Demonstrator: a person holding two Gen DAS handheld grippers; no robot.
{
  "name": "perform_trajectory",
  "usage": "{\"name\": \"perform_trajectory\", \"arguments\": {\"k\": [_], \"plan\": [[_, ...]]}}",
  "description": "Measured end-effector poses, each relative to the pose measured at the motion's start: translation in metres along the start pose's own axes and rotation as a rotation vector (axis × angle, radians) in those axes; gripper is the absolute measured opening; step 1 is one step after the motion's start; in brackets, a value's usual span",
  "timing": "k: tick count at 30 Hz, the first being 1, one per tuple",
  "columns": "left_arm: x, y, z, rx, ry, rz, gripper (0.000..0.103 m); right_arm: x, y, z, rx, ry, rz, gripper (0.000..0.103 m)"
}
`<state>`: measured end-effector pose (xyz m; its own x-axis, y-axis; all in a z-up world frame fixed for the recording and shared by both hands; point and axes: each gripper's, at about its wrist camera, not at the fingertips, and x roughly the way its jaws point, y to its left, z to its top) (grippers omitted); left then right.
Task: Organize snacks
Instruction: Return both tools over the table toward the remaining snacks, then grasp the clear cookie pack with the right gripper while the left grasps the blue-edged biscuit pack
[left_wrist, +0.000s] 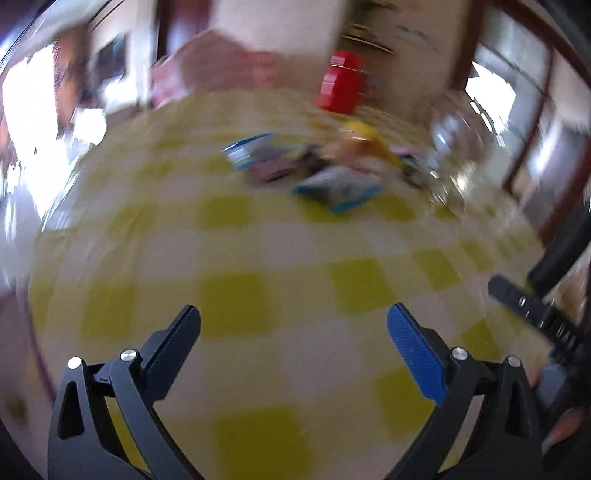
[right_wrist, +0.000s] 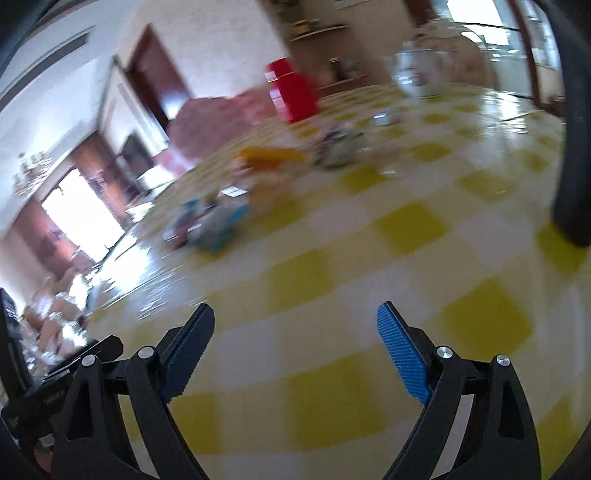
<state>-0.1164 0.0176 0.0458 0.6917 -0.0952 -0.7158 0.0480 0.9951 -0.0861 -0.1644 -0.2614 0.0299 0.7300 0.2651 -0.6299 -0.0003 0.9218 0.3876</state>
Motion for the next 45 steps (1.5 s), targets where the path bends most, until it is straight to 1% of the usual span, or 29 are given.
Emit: {"name": "perform_trajectory", "arguments": {"k": [1,3,4,5,7,9,11,14,16,18,20,21,23,25,27,28,30,31,32,33,35,37,39,42,43,44,45], "plan": [[0.01,-0.016,0.006,0.045,0.003,-0.001,0.101,0.005,-0.012,0.005,0.013,0.009,-0.022,0.087],[0.033,-0.036,0.018,0.074,0.031,-0.02,0.101,0.016,-0.029,0.017,0.059,0.031,-0.033,0.087],[0.046,-0.045,0.024,0.072,0.054,-0.021,0.101,0.019,-0.044,0.028,0.076,0.028,-0.061,0.087],[0.057,-0.053,0.029,0.068,0.071,-0.009,0.101,0.022,-0.05,0.034,0.077,0.022,-0.089,0.087],[0.078,-0.065,0.038,0.061,0.087,0.009,0.101,0.033,-0.064,0.051,0.081,0.025,-0.129,0.087],[0.092,-0.075,0.046,0.051,0.092,0.019,0.101,0.046,-0.071,0.066,0.08,0.033,-0.165,0.087],[0.105,-0.079,0.053,0.029,0.11,0.002,0.101,0.066,-0.074,0.083,0.071,0.051,-0.188,0.087],[0.111,-0.078,0.056,-0.026,0.114,-0.041,0.101,0.09,-0.077,0.104,0.066,0.067,-0.207,0.087],[0.109,-0.07,0.056,-0.054,0.103,-0.034,0.101,0.106,-0.079,0.116,0.1,0.081,-0.193,0.088],[0.111,-0.061,0.056,-0.092,0.104,-0.013,0.101,0.117,-0.077,0.126,0.115,0.068,-0.196,0.088],[0.114,-0.055,0.059,-0.127,0.111,-0.014,0.101,0.132,-0.072,0.136,0.124,0.07,-0.202,0.088],[0.113,-0.054,0.059,-0.134,0.102,-0.017,0.101,0.142,-0.068,0.141,0.125,0.068,-0.222,0.088],[0.113,-0.053,0.06,-0.131,0.099,0.009,0.101,0.154,-0.062,0.15,0.106,0.073,-0.246,0.088],[0.113,-0.051,0.06,-0.128,0.105,0.006,0.101,0.168,-0.056,0.158,0.076,0.081,-0.286,0.088],[0.113,-0.049,0.061,-0.134,0.109,0.012,0.101,0.181,-0.051,0.164,0.016,0.105,-0.337,0.088],[0.114,-0.048,0.061,-0.134,0.11,0.018,0.101,0.182,-0.05,0.165,-0.003,0.112,-0.347,0.089],[0.114,-0.047,0.061,-0.13,0.109,0.025,0.101,0.186,-0.046,0.165,-0.069,0.129,-0.385,0.078],[0.115,-0.047,0.061,-0.126,0.109,0.028,0.101,0.184,-0.045,0.163,-0.101,0.133,-0.416,0.065],[0.115,-0.048,0.061,-0.122,0.109,0.03,0.101,0.18,-0.047,0.162,-0.107,0.124,-0.415,0.049],[0.116,-0.048,0.062,-0.116,0.11,0.03,0.101,0.173,-0.052,0.161,-0.108,0.113,-0.393,0.048],[0.118,-0.049,0.063,-0.099,0.116,0.026,0.101,0.162,-0.061,0.159,-0.093,0.095,-0.345,0.038],[0.119,-0.05,0.062,-0.077,0.121,0.031,0.101,0.15,-0.071,0.156,-0.072,0.092,-0.321,0.038],[0.121,-0.052,0.063,-0.05,0.127,0.043,0.101,0.137,-0.077,0.153,-0.04,0.089,-0.264,0.038],[0.123,-0.055,0.063,-0.003,0.147,0.055,0.101,0.118,-0.073,0.145,-0.049,0.059,-0.217,0.038],[0.123,-0.055,0.063,0.019,0.156,0.043,0.101,0.112,-0.071,0.14,-0.045,0.055,-0.183,0.038],[0.123,-0.052,0.065,0.01,0.153,0.025,0.101,0.107,-0.069,0.135,-0.045,0.057,-0.161,0.038],[0.122,-0.045,0.067,-0.028,0.141,0.0,0.101,0.104,-0.066,0.13,-0.055,0.056,-0.16,0.038]]}}
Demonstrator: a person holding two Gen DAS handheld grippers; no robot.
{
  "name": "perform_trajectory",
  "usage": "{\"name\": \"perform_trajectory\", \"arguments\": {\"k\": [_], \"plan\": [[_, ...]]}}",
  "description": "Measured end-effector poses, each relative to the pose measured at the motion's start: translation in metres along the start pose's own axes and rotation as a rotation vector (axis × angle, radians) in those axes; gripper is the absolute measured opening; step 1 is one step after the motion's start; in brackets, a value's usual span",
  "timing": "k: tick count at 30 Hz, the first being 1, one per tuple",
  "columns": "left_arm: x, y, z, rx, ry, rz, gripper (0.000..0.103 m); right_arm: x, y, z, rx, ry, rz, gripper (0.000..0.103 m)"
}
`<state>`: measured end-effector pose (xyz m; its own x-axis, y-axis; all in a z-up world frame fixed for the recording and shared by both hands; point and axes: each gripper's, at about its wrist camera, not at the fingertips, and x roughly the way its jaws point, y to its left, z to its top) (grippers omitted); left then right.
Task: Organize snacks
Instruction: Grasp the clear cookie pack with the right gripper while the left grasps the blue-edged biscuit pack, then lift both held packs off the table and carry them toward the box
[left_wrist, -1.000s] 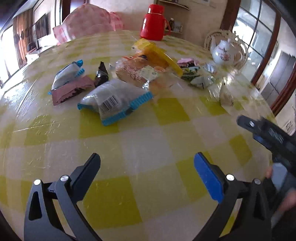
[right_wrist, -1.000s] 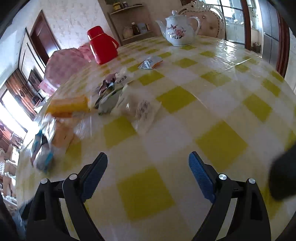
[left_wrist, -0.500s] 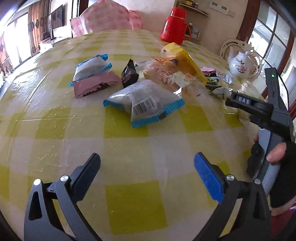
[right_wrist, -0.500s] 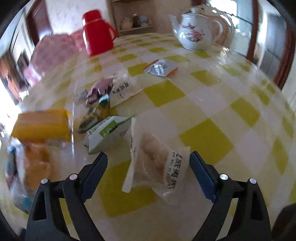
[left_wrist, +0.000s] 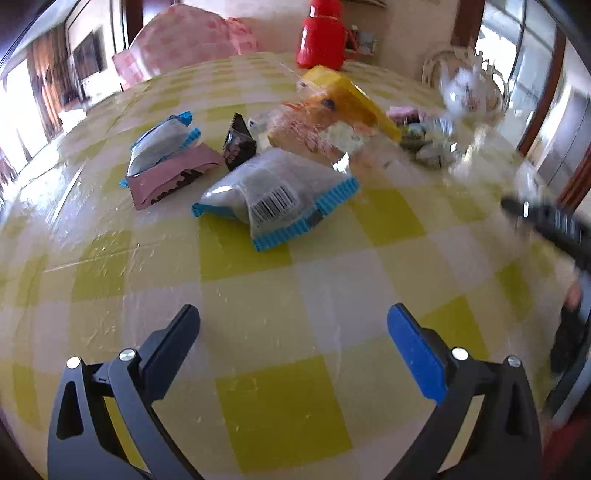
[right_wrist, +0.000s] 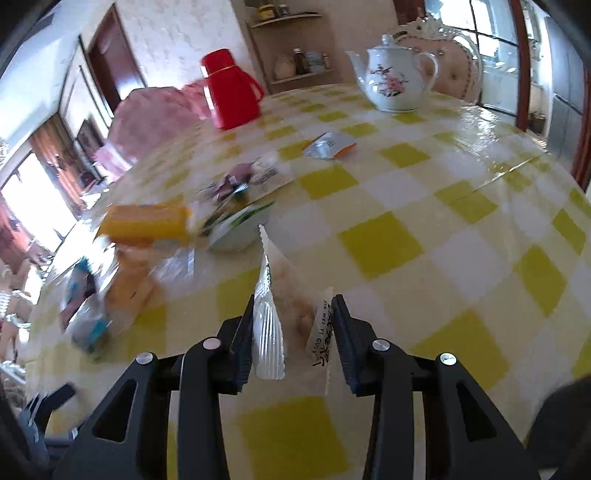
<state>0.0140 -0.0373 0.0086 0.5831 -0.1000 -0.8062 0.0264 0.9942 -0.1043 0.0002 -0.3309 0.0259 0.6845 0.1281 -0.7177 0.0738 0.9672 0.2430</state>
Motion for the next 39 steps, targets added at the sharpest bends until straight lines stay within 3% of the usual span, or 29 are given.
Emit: {"name": "perform_trajectory", "arguments": {"k": [4,11,16,20,21,22,23,24,32,39], "plan": [[0.002,0.02,0.01,-0.096,-0.018,-0.011,0.101,-0.005,0.011,-0.005,-0.031,-0.012,-0.001,0.038],[0.015,0.013,0.045,-0.094,-0.026,0.023,0.101,-0.012,0.014,-0.006,-0.019,-0.059,-0.026,0.038],[0.033,0.018,0.072,-0.2,-0.02,0.017,0.101,-0.011,0.012,-0.005,-0.017,-0.068,-0.022,0.038],[0.048,0.018,0.081,-0.168,-0.02,0.102,0.101,-0.011,0.016,-0.006,-0.04,-0.073,-0.01,0.038],[0.054,0.02,0.079,-0.159,-0.015,0.112,0.1,-0.011,0.017,-0.006,-0.045,-0.073,-0.009,0.038],[0.055,0.02,0.078,-0.13,-0.027,0.133,0.087,-0.012,0.018,-0.006,-0.049,-0.075,-0.01,0.038],[0.055,0.018,0.076,-0.091,-0.033,0.166,0.06,-0.013,0.018,-0.006,-0.05,-0.078,-0.013,0.038],[0.054,0.016,0.074,-0.064,-0.046,0.173,0.054,-0.014,0.018,-0.006,-0.051,-0.081,-0.014,0.038],[0.042,0.024,0.057,-0.059,-0.049,0.083,0.053,-0.018,0.013,-0.005,-0.035,-0.105,-0.028,0.038],[0.023,0.017,0.052,-0.066,-0.111,0.099,0.053,-0.023,0.015,-0.008,-0.017,-0.122,-0.005,0.038]]}}
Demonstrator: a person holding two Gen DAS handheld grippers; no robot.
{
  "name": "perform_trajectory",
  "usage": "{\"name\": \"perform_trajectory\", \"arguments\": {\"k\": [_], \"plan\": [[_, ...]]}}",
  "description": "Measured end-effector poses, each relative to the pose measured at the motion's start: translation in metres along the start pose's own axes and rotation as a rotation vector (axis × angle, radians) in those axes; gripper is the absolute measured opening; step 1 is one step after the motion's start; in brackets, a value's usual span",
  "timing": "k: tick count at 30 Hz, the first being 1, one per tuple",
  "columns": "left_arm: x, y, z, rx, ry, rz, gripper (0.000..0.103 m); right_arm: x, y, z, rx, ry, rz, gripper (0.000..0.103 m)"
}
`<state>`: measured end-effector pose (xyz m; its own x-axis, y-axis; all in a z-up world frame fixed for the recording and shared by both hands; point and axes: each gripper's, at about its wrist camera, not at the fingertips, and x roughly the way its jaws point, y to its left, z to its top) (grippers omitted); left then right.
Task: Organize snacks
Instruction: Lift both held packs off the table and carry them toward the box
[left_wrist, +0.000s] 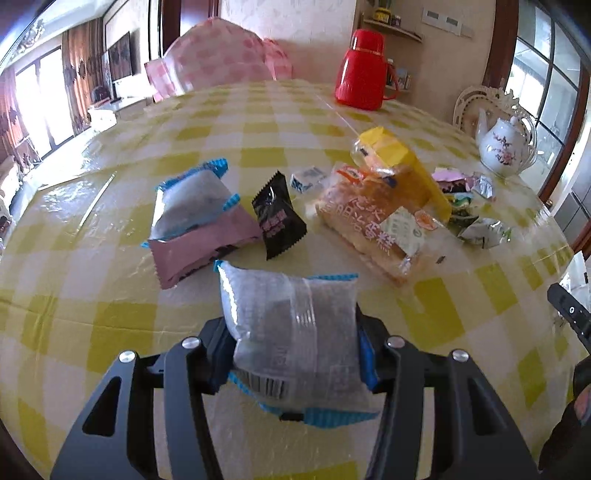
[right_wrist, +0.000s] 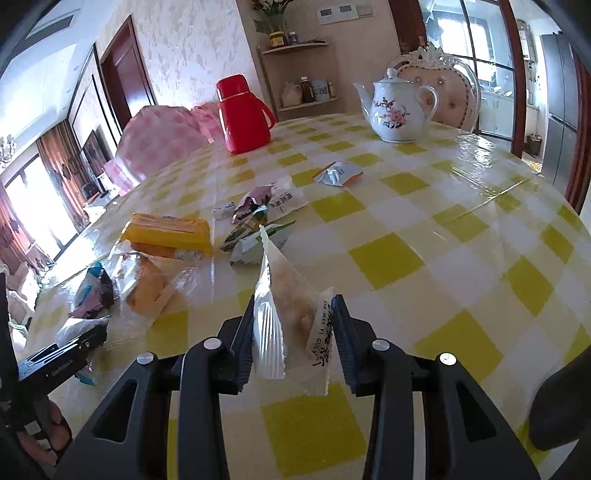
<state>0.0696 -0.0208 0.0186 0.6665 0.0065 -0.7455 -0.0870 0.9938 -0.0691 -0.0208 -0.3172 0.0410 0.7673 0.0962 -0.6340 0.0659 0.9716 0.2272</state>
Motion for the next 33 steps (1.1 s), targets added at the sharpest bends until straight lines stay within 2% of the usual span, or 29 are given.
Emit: {"name": "perform_trajectory", "arguments": {"k": [16,23,26,33], "plan": [[-0.045,0.014,-0.033,-0.076,-0.04,-0.057,0.054,-0.023,0.04,-0.049,-0.013,0.063,0.048,0.038],[-0.065,0.027,-0.057,-0.105,-0.042,-0.084,0.054,-0.046,0.059,-0.072,0.005,0.058,0.107,0.038],[-0.076,0.031,-0.067,-0.096,-0.066,-0.071,0.054,-0.053,0.069,-0.08,0.006,0.056,0.13,0.038],[-0.095,0.048,-0.087,-0.091,-0.065,-0.07,0.054,-0.068,0.086,-0.097,-0.003,0.049,0.192,0.038]]}}
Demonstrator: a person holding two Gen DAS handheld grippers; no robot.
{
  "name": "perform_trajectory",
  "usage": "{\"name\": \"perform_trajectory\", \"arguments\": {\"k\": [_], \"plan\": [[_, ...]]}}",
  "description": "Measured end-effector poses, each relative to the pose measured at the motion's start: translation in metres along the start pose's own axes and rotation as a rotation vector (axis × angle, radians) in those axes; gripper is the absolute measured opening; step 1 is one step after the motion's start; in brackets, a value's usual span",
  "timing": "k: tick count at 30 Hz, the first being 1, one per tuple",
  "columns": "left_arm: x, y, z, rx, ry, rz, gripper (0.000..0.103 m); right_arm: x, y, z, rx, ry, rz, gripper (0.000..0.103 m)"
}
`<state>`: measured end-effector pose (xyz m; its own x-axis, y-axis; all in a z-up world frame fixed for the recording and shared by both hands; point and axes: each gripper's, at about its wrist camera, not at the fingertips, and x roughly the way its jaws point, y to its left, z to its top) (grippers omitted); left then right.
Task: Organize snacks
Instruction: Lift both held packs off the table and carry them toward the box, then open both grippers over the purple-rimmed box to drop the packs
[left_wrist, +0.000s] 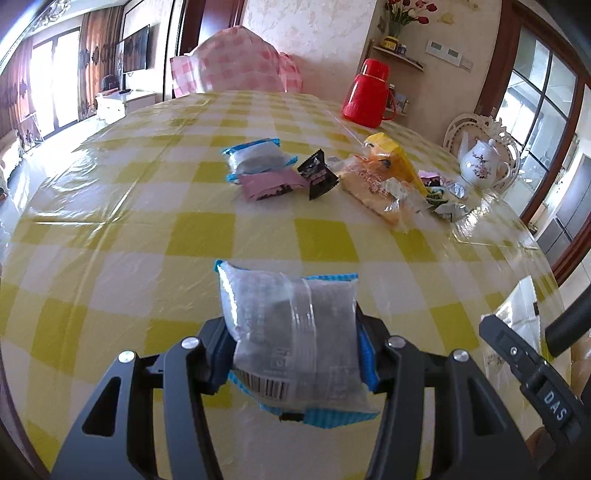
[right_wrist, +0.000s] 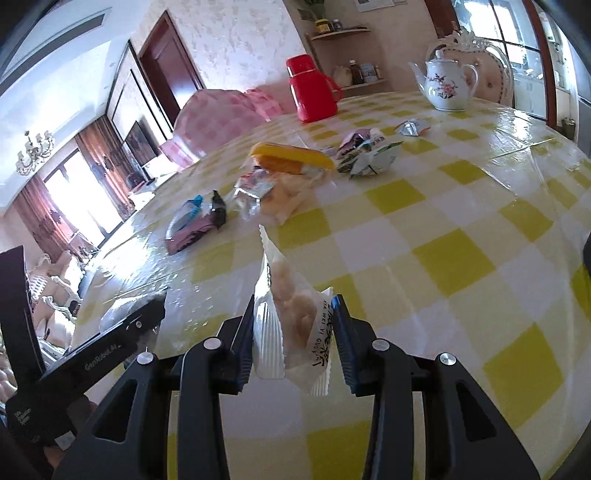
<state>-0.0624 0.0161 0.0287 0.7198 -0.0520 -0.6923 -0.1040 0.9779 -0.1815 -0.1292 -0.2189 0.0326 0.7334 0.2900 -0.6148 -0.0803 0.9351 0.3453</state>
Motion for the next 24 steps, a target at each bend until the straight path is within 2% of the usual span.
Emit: {"name": "perform_trajectory", "arguments": {"k": [6,12,18,24], "plan": [[-0.028,0.018,-0.009,0.019,-0.032,0.02,0.054,-0.006,0.016,-0.013,-0.01,0.017,0.026,0.038],[-0.053,0.052,-0.023,0.012,-0.033,0.063,0.054,-0.011,0.047,-0.026,-0.072,0.044,0.059,0.038],[-0.08,0.092,-0.036,-0.028,-0.046,0.096,0.054,-0.021,0.096,-0.042,-0.175,0.057,0.109,0.038],[-0.114,0.149,-0.049,-0.081,-0.073,0.151,0.054,-0.028,0.153,-0.066,-0.296,0.083,0.172,0.038]]}}
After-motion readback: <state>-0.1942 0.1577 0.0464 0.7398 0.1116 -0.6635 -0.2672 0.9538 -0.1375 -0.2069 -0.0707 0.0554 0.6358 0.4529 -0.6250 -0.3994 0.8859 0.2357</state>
